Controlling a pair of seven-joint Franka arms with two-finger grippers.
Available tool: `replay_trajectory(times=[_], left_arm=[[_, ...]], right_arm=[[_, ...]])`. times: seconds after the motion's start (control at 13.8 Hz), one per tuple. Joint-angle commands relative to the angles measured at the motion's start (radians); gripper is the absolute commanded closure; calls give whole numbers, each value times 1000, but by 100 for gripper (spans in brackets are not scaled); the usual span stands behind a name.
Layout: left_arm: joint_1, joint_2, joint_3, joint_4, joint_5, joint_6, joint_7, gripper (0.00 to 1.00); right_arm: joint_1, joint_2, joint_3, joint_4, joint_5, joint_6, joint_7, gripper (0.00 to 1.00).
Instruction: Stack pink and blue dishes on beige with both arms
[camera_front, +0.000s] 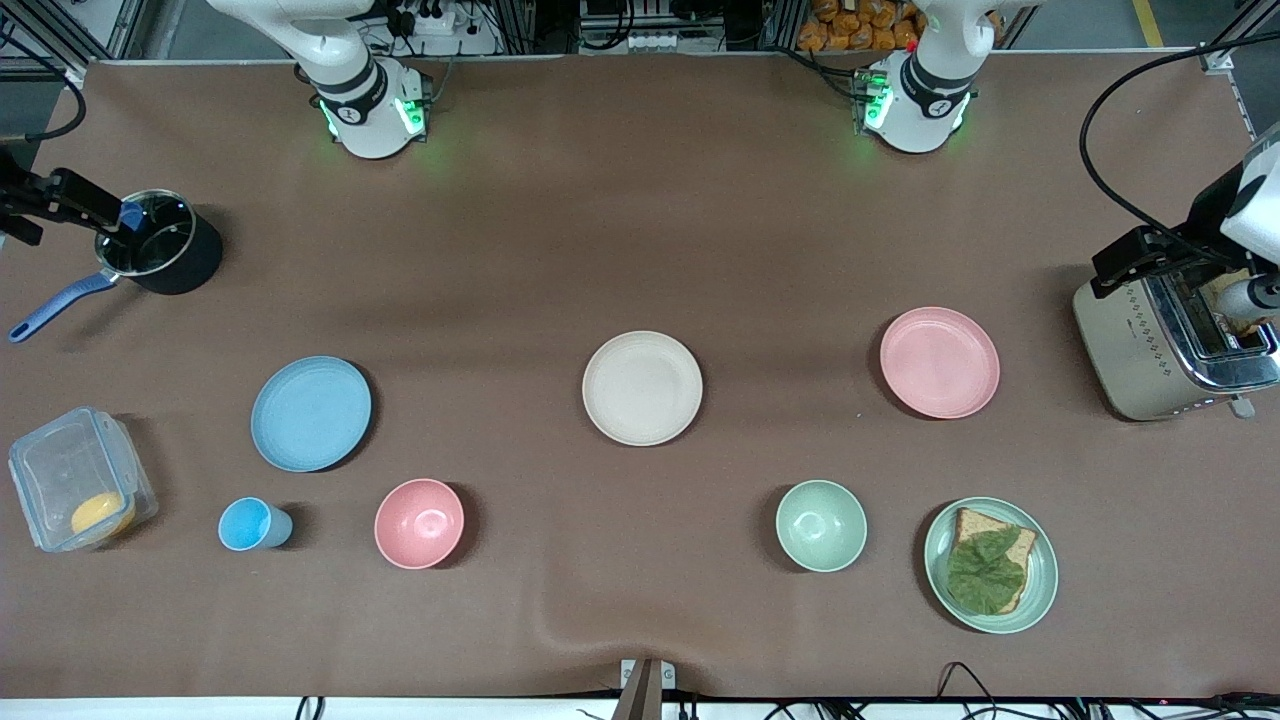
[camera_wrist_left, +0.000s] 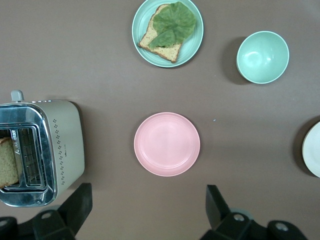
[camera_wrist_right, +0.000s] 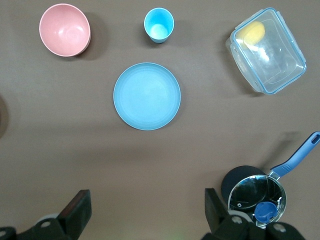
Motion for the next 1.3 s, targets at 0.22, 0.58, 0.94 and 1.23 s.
replay_trajectory(times=[0.22,0.58,0.94,1.23], left_arm=[[4,1,9,7,-9,-22,22,0],[86,93,17,-170,-23,100,66,0],[146,96,16,-523,-9,495,60,0],[159,188,16,-655,-9,735,60,0]], right_arm=[[18,6,7,14,-2,4,21,0],[34,50,7,-35,-2,77,8,0],[56,186,7,-64,-2,192,10,0],[65,240,7,-136,-2,310,10,0]])
